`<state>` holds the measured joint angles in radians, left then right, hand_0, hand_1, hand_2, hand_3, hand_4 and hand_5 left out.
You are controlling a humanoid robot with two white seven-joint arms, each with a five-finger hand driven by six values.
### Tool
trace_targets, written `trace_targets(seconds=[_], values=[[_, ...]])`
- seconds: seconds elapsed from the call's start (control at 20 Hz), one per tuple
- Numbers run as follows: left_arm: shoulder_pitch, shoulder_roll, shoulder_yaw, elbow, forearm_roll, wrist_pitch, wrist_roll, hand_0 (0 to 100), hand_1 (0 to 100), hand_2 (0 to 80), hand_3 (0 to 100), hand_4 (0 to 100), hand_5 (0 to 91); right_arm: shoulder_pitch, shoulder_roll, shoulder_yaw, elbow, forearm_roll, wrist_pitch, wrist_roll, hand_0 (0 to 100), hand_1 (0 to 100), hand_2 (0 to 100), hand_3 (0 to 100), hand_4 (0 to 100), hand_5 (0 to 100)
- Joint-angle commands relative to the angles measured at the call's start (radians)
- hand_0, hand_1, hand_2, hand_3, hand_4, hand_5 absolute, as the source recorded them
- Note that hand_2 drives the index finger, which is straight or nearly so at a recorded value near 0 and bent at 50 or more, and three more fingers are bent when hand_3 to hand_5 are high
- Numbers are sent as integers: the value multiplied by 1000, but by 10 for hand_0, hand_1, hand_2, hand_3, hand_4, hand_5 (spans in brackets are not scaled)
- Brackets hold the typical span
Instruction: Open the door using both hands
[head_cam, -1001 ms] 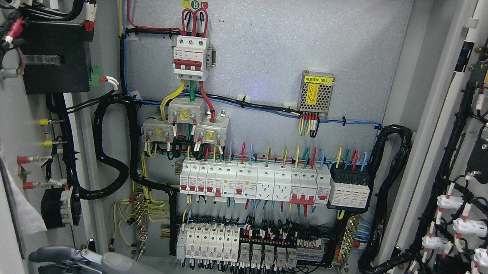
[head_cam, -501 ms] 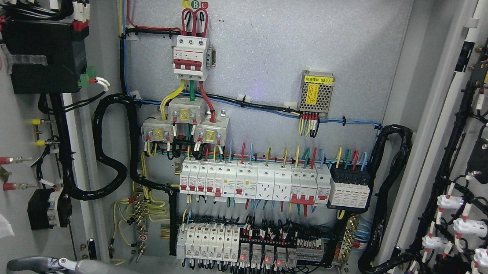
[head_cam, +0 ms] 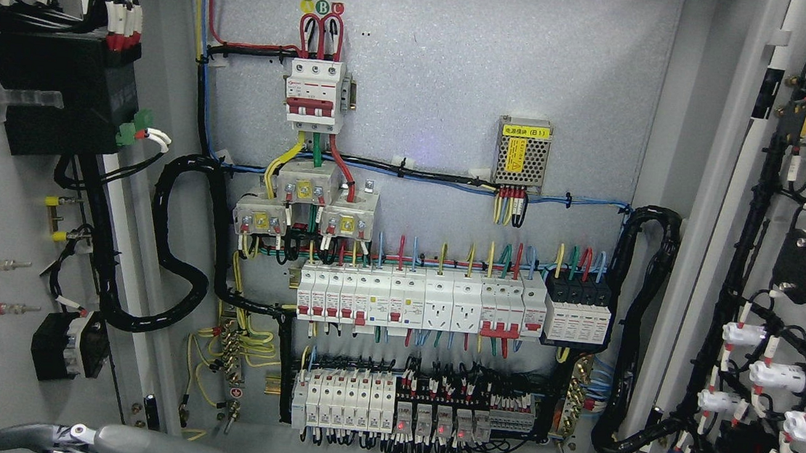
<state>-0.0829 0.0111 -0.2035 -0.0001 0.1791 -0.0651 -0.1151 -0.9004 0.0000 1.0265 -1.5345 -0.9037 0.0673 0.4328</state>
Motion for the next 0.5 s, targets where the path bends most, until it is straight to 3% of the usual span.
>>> trace_targets(seconds=[0.0, 0.45], values=[[0, 18, 0, -1, 0, -1, -3, 296, 0, 27, 27, 37, 0, -43, 0, 72, 2, -56, -1, 0, 219, 0, 0, 0, 0, 0], [0, 17, -2, -5, -1, -1, -5, 296, 0, 27, 27, 36, 0, -78, 0, 92, 22, -86, 2, -2, 219, 0, 0, 0, 0, 0]])
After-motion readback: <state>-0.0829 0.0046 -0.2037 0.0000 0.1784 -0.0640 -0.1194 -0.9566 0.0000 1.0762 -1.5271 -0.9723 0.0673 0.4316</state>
